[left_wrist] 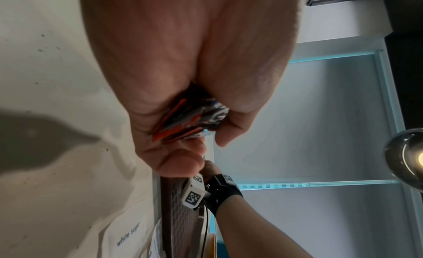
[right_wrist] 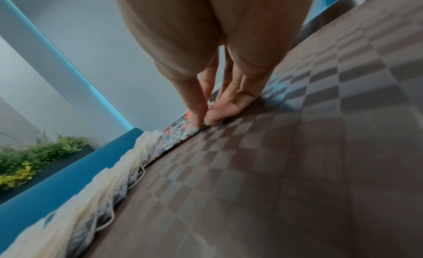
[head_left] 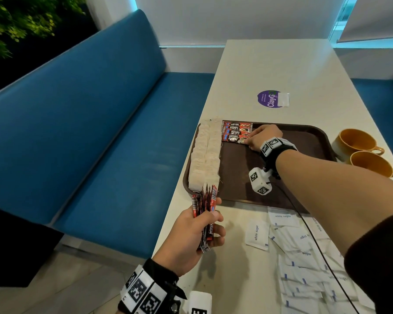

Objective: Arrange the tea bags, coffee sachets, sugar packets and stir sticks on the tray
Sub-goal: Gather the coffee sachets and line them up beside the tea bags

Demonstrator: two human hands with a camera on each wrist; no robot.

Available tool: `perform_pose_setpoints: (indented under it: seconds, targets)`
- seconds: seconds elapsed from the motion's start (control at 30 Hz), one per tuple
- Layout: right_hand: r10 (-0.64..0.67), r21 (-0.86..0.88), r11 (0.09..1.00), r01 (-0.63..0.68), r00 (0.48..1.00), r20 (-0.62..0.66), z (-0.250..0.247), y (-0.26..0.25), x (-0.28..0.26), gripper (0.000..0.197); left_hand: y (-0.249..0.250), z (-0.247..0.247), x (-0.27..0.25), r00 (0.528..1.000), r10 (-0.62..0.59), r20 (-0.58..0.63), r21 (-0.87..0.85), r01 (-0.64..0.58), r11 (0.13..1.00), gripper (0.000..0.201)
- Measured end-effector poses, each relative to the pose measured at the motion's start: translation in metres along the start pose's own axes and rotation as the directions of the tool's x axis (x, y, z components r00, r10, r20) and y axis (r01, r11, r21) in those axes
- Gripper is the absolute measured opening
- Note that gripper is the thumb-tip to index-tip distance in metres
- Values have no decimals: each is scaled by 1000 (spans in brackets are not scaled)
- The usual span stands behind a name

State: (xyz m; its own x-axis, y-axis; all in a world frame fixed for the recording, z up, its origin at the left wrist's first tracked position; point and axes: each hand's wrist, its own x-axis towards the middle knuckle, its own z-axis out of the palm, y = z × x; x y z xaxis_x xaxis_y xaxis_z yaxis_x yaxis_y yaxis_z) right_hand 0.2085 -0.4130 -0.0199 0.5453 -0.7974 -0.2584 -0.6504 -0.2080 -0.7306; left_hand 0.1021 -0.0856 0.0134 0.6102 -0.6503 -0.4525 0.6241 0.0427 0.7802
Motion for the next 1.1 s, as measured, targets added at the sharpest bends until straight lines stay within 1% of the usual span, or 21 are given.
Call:
perform_pose_setpoints:
  seconds: [0.07, 0.27, 0.47, 0.57, 0.67, 0.77, 0.9, 1.0, 1.1]
  targets:
    - [-1, 46, 999, 1, 1000, -15, 1, 3, 0, 24, 0, -1, 0, 1000, -1, 0, 4, 1, 1000, 28]
    - [-8, 78, 997, 9, 1000, -19, 2, 3, -3, 27, 0, -1, 0, 1000, -8, -5, 19, 8, 1000, 28]
    - [-14, 65, 998, 15, 1000, -14, 0, 5, -5, 27, -2, 0, -1, 1000, -19, -11, 14, 19, 1000, 29]
    - [-14, 77, 997, 15, 1000, -11, -2, 5, -9, 25, -2, 0, -3, 1000, -15, -13, 3, 15, 1000, 29]
    - [14, 138, 990, -17, 1000, 22, -11, 4, -19, 19, 0, 0, -5, 1000, -4, -13, -28, 3, 1000, 29]
    - [-55, 141, 989, 49, 998, 42, -31, 3, -36, 15, 2, 1, -9, 1000, 8, -17, -77, -9, 997, 30]
    - [-190, 238, 958, 160, 976, 110, -69, -1, -87, 8, 4, 7, -18, 999, 37, 7, -88, -36, 995, 31]
    - [-305, 278, 927, 252, 937, 168, -98, -4, -140, 7, 5, 16, -30, 998, 51, 37, -92, -47, 995, 30]
    - [-400, 369, 878, 304, 890, 219, -121, 2, -197, 5, 5, 25, -42, 997, 55, 57, -94, -50, 994, 26]
